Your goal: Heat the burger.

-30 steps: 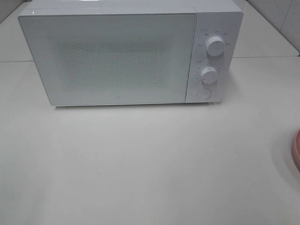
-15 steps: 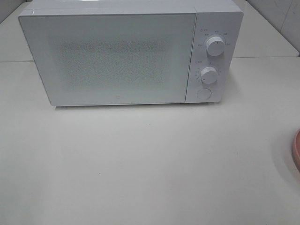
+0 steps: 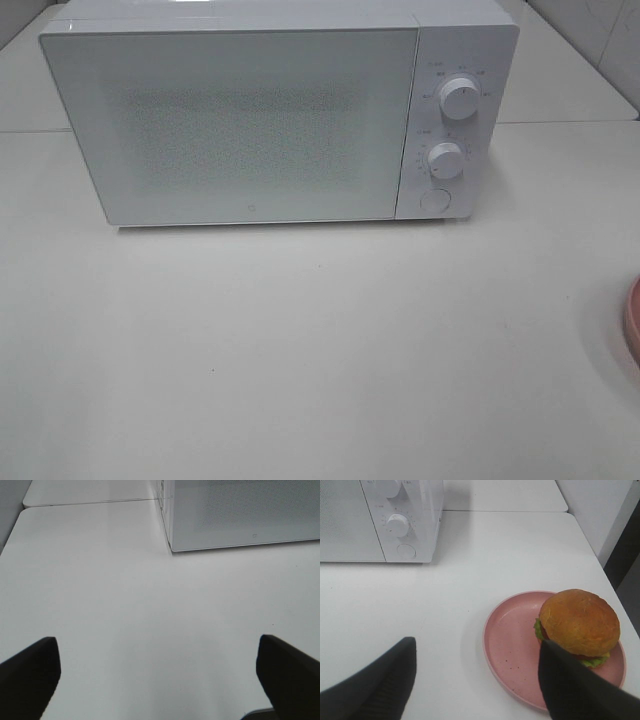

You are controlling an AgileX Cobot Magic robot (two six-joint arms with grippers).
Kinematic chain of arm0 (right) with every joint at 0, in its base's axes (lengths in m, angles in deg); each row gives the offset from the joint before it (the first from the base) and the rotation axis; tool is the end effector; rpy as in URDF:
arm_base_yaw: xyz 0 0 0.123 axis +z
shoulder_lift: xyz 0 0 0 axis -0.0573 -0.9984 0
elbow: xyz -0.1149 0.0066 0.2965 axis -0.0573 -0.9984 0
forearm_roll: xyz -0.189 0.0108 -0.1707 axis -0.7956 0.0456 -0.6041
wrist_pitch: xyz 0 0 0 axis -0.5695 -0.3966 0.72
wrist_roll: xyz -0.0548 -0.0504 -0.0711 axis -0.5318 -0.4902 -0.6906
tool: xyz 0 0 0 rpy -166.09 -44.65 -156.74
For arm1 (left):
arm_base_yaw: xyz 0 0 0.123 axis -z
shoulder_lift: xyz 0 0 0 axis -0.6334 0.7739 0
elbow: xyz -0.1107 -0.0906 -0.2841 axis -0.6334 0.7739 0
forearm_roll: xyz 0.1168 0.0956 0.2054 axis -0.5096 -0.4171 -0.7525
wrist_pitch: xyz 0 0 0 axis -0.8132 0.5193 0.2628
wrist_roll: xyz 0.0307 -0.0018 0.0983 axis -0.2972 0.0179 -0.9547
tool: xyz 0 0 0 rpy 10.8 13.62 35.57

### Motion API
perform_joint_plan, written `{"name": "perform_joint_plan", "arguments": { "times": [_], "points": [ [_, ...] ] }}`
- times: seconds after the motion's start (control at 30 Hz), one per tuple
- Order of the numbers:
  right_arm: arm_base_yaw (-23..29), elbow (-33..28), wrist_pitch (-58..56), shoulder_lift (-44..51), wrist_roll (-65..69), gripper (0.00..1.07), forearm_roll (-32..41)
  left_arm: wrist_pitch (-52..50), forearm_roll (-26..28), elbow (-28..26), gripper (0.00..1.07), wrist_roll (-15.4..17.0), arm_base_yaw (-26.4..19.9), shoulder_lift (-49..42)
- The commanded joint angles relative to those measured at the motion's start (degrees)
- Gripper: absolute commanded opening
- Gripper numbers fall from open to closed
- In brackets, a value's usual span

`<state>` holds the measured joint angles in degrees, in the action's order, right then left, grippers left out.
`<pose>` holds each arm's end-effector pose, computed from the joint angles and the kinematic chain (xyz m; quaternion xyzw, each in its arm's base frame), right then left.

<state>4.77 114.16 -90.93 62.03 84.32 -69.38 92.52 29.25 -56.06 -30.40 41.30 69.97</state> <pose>-0.0205 -0.0076 0.2790 0.0077 0.8305 -0.0218 0.5565 -0.0290 -0.0081 0.2764 0.0634 0.8502 -0.0311 0.5218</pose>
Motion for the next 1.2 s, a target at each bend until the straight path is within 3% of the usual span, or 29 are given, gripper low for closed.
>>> {"name": "perform_joint_plan", "arguments": {
  "times": [0.03,0.27,0.33,0.37,0.4,0.5,1.2],
  "points": [
    [-0.2,-0.1,0.7,1.7,0.2,0.63,0.0,-0.7,-0.1,0.0,1.00,0.2,-0.2,-1.1],
    [-0.2,-0.1,0.7,1.7,0.2,0.63,0.0,-0.7,-0.1,0.0,1.00,0.3,-0.2,-1.1],
    [-0.2,-0.1,0.7,1.7,0.2,0.63,0.0,-0.8,-1.3,0.0,1.00,3.4,-0.2,-1.1],
    [-0.2,-0.1,0.7,1.7,0.2,0.63,0.0,-0.8,-1.3,0.0,1.00,3.4,-0.2,-1.1],
    [-0.2,-0.1,0.7,1.7,0.2,0.63,0.0,-0.9,-2.5,0.1,1.00,6.1,-0.2,-1.1],
    [-0.2,-0.1,0.7,1.7,0.2,0.63,0.0,-0.9,-4.2,0.1,1.00,7.6,-0.2,-1.1],
    [-0.2,-0.1,0.7,1.7,0.2,0.63,0.0,-0.9,-5.2,0.1,1.00,7.3,-0.2,-1.1]
  ]
}}
